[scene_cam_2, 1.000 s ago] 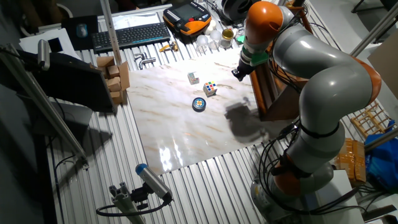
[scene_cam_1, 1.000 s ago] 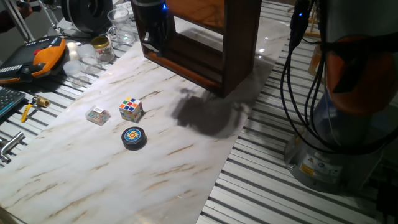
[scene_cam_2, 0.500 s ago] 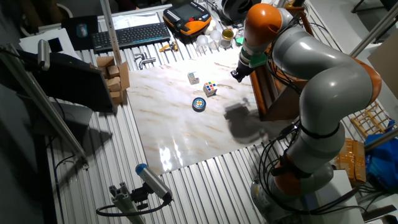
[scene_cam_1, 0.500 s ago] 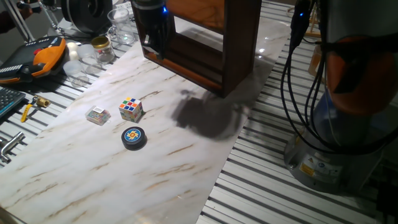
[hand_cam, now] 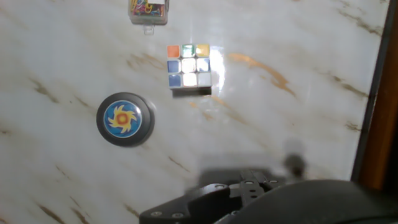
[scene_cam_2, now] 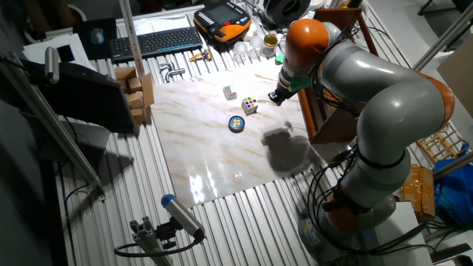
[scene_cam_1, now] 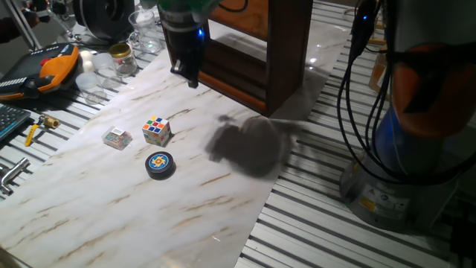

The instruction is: Put the object on the shelf

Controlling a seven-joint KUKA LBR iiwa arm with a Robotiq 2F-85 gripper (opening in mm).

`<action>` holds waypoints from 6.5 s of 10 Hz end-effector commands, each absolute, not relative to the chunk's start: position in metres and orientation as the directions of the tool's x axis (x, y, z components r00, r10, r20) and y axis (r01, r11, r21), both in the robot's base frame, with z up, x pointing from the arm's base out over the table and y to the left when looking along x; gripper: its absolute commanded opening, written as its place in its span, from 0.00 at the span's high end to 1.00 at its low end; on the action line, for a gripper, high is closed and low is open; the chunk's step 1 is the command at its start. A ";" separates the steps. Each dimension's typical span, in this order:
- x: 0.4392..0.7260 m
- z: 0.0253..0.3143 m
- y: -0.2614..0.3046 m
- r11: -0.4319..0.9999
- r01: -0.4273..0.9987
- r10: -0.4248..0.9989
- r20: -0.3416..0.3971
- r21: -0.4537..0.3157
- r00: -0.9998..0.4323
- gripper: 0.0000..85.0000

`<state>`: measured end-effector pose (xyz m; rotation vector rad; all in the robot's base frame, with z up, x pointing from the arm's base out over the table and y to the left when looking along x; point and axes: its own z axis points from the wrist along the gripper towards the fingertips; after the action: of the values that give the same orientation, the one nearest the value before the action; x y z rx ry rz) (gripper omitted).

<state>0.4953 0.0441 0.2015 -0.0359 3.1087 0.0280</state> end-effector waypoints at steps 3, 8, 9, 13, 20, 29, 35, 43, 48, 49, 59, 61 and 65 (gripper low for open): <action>0.493 0.197 0.051 1.000 -0.010 -0.009 -0.033 0.024 -0.999 1.00; 0.489 0.187 0.064 0.999 0.018 0.019 -0.046 0.029 -0.999 1.00; 0.487 0.185 0.070 0.999 0.024 0.025 -0.046 0.027 -0.999 1.00; 0.481 0.178 0.085 0.999 0.050 0.050 -0.049 0.006 -0.998 1.00; 0.470 0.158 0.102 0.996 0.085 0.085 -0.050 -0.006 -0.995 1.00; 0.461 0.146 0.108 0.998 0.062 0.062 -0.048 -0.001 -0.997 1.00; 0.461 0.146 0.108 1.000 -0.007 -0.006 -0.019 0.028 -1.000 1.00; 0.462 0.146 0.108 0.999 -0.028 -0.028 -0.022 0.021 -0.999 1.00; 0.474 0.122 0.125 0.999 -0.013 -0.011 -0.030 0.049 -0.999 1.00; 0.477 0.119 0.136 1.000 -0.007 -0.006 -0.034 0.029 -0.999 1.00; 0.509 0.094 0.159 0.999 -0.010 -0.006 -0.100 0.039 -0.995 1.00; 0.518 0.092 0.160 0.999 -0.014 -0.010 -0.099 0.043 -0.995 1.00; 0.523 0.093 0.169 0.999 -0.005 -0.002 -0.092 0.034 -0.996 1.00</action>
<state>0.5232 0.1697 0.0927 -0.0068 3.0483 0.0531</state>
